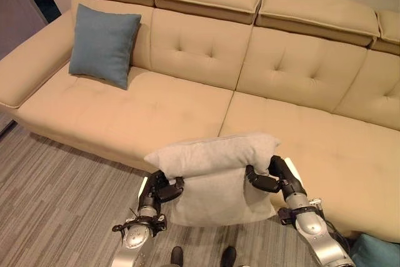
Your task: Pick up all the scattered cushions and arrange them neatly on the sofa.
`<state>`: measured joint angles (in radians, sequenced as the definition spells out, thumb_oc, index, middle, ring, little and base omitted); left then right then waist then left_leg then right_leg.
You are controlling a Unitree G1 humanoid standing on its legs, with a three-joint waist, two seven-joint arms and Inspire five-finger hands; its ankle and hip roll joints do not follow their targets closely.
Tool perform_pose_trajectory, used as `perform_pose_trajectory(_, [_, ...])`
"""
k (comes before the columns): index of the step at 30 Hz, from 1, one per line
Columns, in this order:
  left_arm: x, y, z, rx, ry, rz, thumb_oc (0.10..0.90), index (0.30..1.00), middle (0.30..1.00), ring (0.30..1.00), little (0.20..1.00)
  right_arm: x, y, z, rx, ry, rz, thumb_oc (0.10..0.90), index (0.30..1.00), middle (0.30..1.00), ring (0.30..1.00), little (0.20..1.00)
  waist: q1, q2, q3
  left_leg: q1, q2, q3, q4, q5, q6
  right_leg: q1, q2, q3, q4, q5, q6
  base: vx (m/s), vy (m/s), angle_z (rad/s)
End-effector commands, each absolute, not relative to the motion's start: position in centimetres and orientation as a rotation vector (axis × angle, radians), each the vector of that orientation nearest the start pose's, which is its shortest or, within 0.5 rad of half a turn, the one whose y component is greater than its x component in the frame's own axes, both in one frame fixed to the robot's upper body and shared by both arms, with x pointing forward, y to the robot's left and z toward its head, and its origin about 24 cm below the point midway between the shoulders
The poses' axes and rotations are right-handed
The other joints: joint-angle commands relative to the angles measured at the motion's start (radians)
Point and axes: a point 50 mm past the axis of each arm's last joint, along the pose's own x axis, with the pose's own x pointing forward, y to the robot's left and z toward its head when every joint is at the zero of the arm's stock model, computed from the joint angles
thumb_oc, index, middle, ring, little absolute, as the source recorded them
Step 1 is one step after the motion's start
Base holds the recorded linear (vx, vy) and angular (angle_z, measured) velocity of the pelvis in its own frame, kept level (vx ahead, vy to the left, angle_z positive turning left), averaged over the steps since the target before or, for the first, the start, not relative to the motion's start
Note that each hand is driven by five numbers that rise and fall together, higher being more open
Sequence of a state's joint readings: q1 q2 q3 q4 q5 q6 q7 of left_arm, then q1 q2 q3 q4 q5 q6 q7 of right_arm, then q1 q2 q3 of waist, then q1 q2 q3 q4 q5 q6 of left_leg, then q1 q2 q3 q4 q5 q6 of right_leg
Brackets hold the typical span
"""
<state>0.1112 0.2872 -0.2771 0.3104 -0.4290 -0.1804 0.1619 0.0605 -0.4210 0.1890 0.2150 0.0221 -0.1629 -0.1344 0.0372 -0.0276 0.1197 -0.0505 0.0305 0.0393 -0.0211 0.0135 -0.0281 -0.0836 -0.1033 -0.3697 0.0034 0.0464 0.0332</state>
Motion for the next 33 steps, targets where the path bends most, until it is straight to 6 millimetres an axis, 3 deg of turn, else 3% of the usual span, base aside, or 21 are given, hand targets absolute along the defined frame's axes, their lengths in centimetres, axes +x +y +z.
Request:
perform_pose_trajectory(1, [23.1, 18.6, 0.3, -0.021, 0.061, -0.011, 0.4, 0.3, 0.3, 0.3, 0.3, 25.6, -20.2, 7.0, -0.327, -0.24, -0.03, 0.4, 0.3, 0.3, 0.3, 0.3, -0.001, -0.051, -0.064, -0.065, -0.001, 0.006, 0.052, -0.052, -0.03, 0.063, -0.078, 0.093, 0.109, -0.09, 0.119, 0.07, 0.234, -0.24])
perform_pose_trajectory(3, [23.1, 19.0, 0.6, -0.005, 0.055, -0.009, 0.4, 0.3, 0.3, 0.3, 0.3, 25.9, -19.4, 7.3, -0.306, -0.257, -0.008, 0.4, 0.3, 0.3, 0.3, 0.3, -0.003, -0.041, -0.037, -0.045, -0.017, 0.017, 0.074, -0.073, 0.011, -0.011, -0.115, 0.139, 0.28, -0.038, 0.129, 0.08, 0.224, -0.33])
perform_pose_trajectory(4, [23.1, 19.0, 0.6, -0.005, 0.055, -0.009, 0.4, 0.3, 0.3, 0.3, 0.3, 25.9, -19.4, 7.3, -0.306, -0.257, -0.008, 0.4, 0.3, 0.3, 0.3, 0.3, -0.002, -0.041, -0.038, -0.045, -0.017, 0.018, 0.074, -0.073, 0.011, -0.012, -0.115, 0.14, 0.281, -0.039, 0.129, 0.14, 0.236, -0.48])
perform_pose_trajectory(5, [23.2, 19.2, 0.9, -0.007, 0.038, -0.003, 0.4, 0.3, 0.3, 0.3, 0.3, 25.9, -18.9, 7.4, -0.296, -0.268, 0.01, 0.4, 0.3, 0.3, 0.3, 0.3, -0.015, -0.024, -0.021, -0.018, -0.022, 0.014, 0.073, -0.084, 0.033, -0.079, -0.099, 0.183, 0.376, -0.017, 0.132, 0.17, 0.149, -0.41])
perform_pose_trajectory(8, [23.4, 18.7, 0.9, -0.026, 0.031, -0.004, 0.4, 0.3, 0.3, 0.3, 0.3, 25.9, -18.9, 7.2, -0.316, -0.259, 0.019, 0.4, 0.3, 0.3, 0.3, 0.3, -0.036, -0.02, -0.026, 0.021, -0.037, -0.002, 0.05, -0.093, 0.034, -0.122, -0.019, 0.236, 0.296, -0.07, 0.114, 0.19, 0.062, -0.16])
perform_pose_trajectory(12, [23.8, 18.0, 1.0, -0.043, 0.024, -0.019, 0.4, 0.3, 0.3, 0.3, 0.3, 26.0, -19.3, 6.8, -0.331, -0.238, 0.009, 0.4, 0.3, 0.3, 0.3, 0.3, -0.06, -0.028, -0.024, 0.069, -0.065, -0.034, 0.044, -0.126, 0.032, -0.17, 0.029, 0.257, 0.152, -0.023, 0.122, 0.15, -0.028, 0.13])
perform_pose_trajectory(15, [23.9, 16.7, 1.0, -0.053, 0.017, -0.072, 0.4, 0.3, 0.3, 0.3, 0.3, 25.2, -20.3, 6.1, -0.332, -0.205, -0.021, 0.4, 0.3, 0.3, 0.3, 0.3, -0.075, -0.042, -0.044, 0.072, -0.078, -0.056, 0.098, -0.162, 0.002, -0.085, 0.045, 0.271, 0.058, -0.015, 0.104, 0.23, -0.169, 0.87])
perform_pose_trajectory(18, [23.9, 15.8, 0.8, -0.084, 0.03, -0.096, 0.4, 0.3, 0.3, 0.3, 0.3, 24.5, -21.8, 5.8, -0.342, -0.176, -0.063, 0.4, 0.3, 0.3, 0.3, 0.3, -0.094, -0.05, -0.043, -0.017, -0.037, -0.016, 0.278, -0.137, -0.048, -0.019, 0.033, 0.23, 0.038, -0.033, 0.079, 0.09, -0.115, 0.79])
perform_pose_trajectory(21, [23.9, 15.7, 0.6, -0.094, 0.037, -0.098, 0.4, 0.3, 0.3, 0.3, 0.3, 24.4, -22.0, 5.5, -0.341, -0.159, -0.07, 0.4, 0.3, 0.3, 0.3, 0.3, -0.101, -0.054, -0.04, -0.062, -0.009, 0.032, 0.352, -0.126, -0.056, -0.004, 0.028, 0.211, 0.041, -0.048, 0.062, 0.04, -0.048, 0.25])
perform_pose_trajectory(22, [23.8, 15.7, 0.6, -0.098, 0.042, -0.101, 0.4, 0.3, 0.3, 0.3, 0.3, 24.3, -22.2, 5.4, -0.344, -0.148, -0.077, 0.4, 0.3, 0.3, 0.3, 0.3, -0.102, -0.059, -0.042, -0.088, 0.02, 0.075, 0.372, -0.126, -0.047, 0.01, 0.024, 0.2, 0.04, -0.063, 0.057, 0.08, -0.015, 0.17])
perform_pose_trajectory(25, [23.7, 15.7, 0.3, -0.08, 0.06, -0.105, 0.4, 0.3, 0.3, 0.3, 0.3, 24.2, -22.5, 5.3, -0.336, -0.141, -0.093, 0.4, 0.3, 0.3, 0.3, 0.3, -0.093, -0.072, -0.051, -0.118, 0.033, 0.095, 0.301, -0.13, -0.034, 0.033, 0.018, 0.189, 0.028, -0.076, 0.06, 0.16, 0.003, 0.18])
perform_pose_trajectory(27, [23.7, 15.8, 0.3, -0.076, 0.067, -0.1, 0.4, 0.3, 0.3, 0.3, 0.3, 24.3, -22.4, 5.2, -0.329, -0.134, -0.098, 0.4, 0.3, 0.3, 0.3, 0.3, -0.08, -0.073, -0.049, -0.143, 0.04, 0.072, 0.241, -0.086, -0.042, 0.051, 0.027, 0.196, 0.023, -0.088, 0.06, 0.16, 0.048, -0.02])
perform_pose_trajectory(28, [23.7, 15.9, 0.3, -0.077, 0.065, -0.092, 0.4, 0.3, 0.3, 0.3, 0.3, 24.4, -22.3, 5.0, -0.322, -0.127, -0.103, 0.4, 0.3, 0.3, 0.3, 0.3, -0.068, -0.069, -0.045, -0.164, 0.045, 0.054, 0.179, -0.028, -0.056, 0.073, 0.038, 0.205, 0.016, -0.104, 0.062, 0.16, 0.062, -0.13])
perform_pose_trajectory(33, [23.6, 16.0, 0.4, -0.077, 0.063, -0.088, 0.4, 0.3, 0.3, 0.3, 0.3, 24.3, -22.1, 4.8, -0.322, -0.124, -0.101, 0.4, 0.3, 0.3, 0.3, 0.3, -0.068, -0.059, -0.059, -0.129, 0.037, 0.059, 0.109, -0.009, -0.053, 0.095, 0.03, 0.21, 0.032, -0.124, 0.071, 0.19, 0.128, -0.15])
